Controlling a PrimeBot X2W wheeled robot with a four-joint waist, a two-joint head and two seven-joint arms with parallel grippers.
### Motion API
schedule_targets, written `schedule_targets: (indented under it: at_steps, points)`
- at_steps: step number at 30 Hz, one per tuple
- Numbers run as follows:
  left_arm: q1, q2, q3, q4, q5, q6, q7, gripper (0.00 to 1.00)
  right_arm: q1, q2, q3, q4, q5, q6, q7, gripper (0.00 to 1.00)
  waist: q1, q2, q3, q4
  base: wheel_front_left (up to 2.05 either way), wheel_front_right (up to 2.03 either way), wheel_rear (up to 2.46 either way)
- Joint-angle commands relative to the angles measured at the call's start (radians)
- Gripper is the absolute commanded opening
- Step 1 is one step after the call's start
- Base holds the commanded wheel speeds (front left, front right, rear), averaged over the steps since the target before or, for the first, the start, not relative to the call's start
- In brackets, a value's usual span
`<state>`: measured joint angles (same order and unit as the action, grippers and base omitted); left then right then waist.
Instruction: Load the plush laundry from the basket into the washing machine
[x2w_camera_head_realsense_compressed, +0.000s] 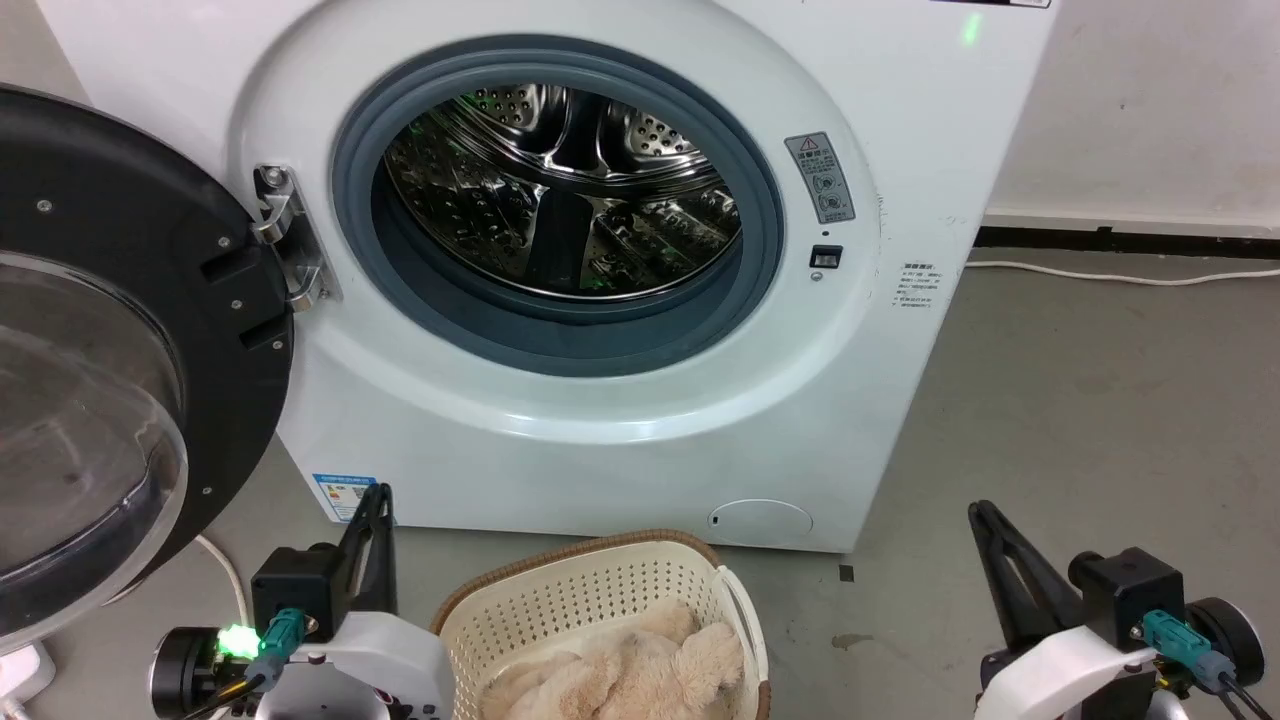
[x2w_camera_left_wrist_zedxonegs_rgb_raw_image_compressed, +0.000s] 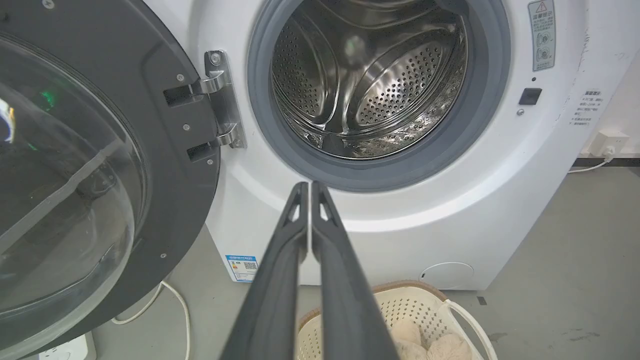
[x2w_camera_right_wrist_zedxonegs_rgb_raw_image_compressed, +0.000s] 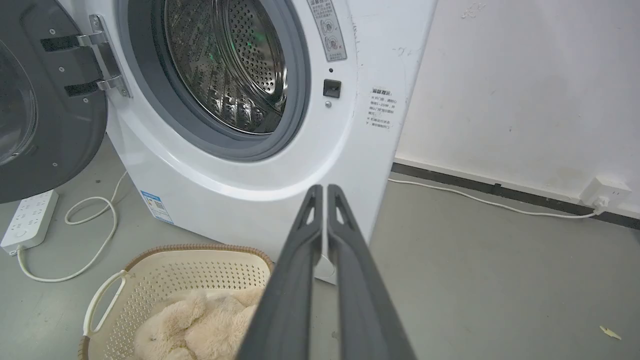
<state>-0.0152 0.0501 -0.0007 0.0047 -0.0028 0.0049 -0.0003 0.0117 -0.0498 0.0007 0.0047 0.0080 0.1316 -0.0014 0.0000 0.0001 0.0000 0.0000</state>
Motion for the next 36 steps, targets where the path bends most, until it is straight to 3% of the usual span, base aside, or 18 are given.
schedule_targets:
  at_steps: [1, 26, 36]
  points:
    - [0.0, 0.0, 0.0, 0.0, 0.0, 0.001, 0.0, 1.0, 0.0, 0.0, 0.0, 0.0, 0.0, 0.0, 0.0, 1.0, 0.0, -0.0001, 0.0, 0.0, 0.0, 0.0, 0.0]
    - [0.004, 0.004, -0.031, 0.034, -0.075, 0.007, -0.027, 1.0, 0.016, 0.0, 0.011, 0.008, 0.065, 0.0, -0.047, 1.0, 0.0, -0.0001, 0.015, -0.01, 0.0, 0.0, 0.0]
    - [-0.042, 0.012, -0.047, 0.117, -0.134, 0.004, 0.011, 1.0, 0.012, 0.0, 0.009, 0.008, 0.097, 0.0, -0.072, 1.0, 0.0, -0.0001, 0.056, -0.026, 0.0, 0.0, 0.0]
